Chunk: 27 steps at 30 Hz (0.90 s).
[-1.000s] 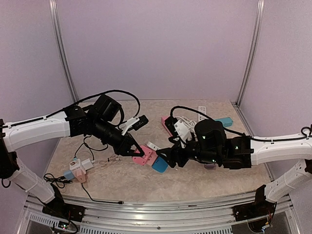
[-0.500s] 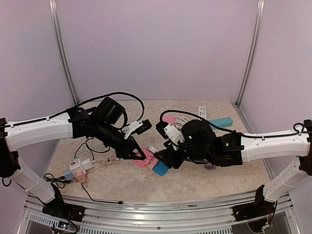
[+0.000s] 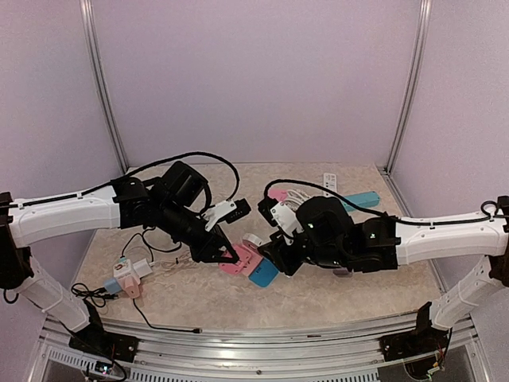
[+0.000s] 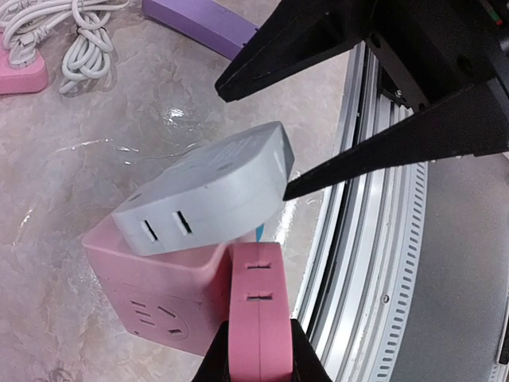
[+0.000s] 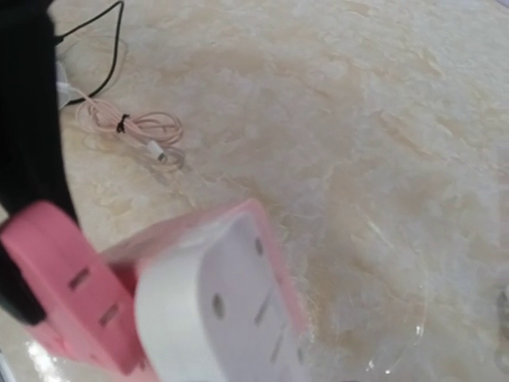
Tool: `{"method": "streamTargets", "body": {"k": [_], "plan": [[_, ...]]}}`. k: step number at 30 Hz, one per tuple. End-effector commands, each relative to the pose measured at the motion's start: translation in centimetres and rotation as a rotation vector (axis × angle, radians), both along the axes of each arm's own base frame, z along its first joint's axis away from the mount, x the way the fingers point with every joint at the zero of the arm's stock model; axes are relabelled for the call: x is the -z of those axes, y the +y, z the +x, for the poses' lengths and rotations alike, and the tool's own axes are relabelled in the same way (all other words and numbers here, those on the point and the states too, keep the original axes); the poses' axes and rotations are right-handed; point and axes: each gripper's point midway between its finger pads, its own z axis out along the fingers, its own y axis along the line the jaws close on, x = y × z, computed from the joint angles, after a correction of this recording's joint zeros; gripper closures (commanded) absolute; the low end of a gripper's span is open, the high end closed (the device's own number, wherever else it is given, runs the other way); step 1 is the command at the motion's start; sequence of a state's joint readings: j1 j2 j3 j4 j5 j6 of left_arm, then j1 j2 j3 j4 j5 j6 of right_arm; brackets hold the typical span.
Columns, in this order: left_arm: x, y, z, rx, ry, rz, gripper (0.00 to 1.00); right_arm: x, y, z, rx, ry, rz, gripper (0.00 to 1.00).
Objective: Pull the plug off the socket
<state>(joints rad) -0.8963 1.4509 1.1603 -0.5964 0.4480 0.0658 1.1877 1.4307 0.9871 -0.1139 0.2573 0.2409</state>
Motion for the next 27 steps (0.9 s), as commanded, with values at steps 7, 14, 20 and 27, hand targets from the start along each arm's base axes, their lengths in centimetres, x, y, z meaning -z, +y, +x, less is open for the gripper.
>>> {"method": "streamTargets", "body": {"k": [7, 14, 20, 27], "plan": [[-1.7, -1.5, -1.1, 0.075, -0.06, -0.051, 1.0, -0.1, -1.6, 0.7, 0.019, 0.087, 0.087, 0.58], [-2.5, -1.6, -1.9, 0.092, -0.076, -0.08, 1.0, 0.1, 0.1, -1.7, -0.153, 0.168, 0.157, 0.58], [-3.1, -1.8, -2.5, 0.114, -0.086, -0.095, 1.0, 0.7, 0.1, -1.8, -0.182, 0.216, 0.219, 0.65], [-2.9, -2.0, -2.8, 0.134, -0.102, -0.092, 1.0, 1.2, -0.2, -1.1, -0.166, 0.233, 0.236, 0.92]]}}
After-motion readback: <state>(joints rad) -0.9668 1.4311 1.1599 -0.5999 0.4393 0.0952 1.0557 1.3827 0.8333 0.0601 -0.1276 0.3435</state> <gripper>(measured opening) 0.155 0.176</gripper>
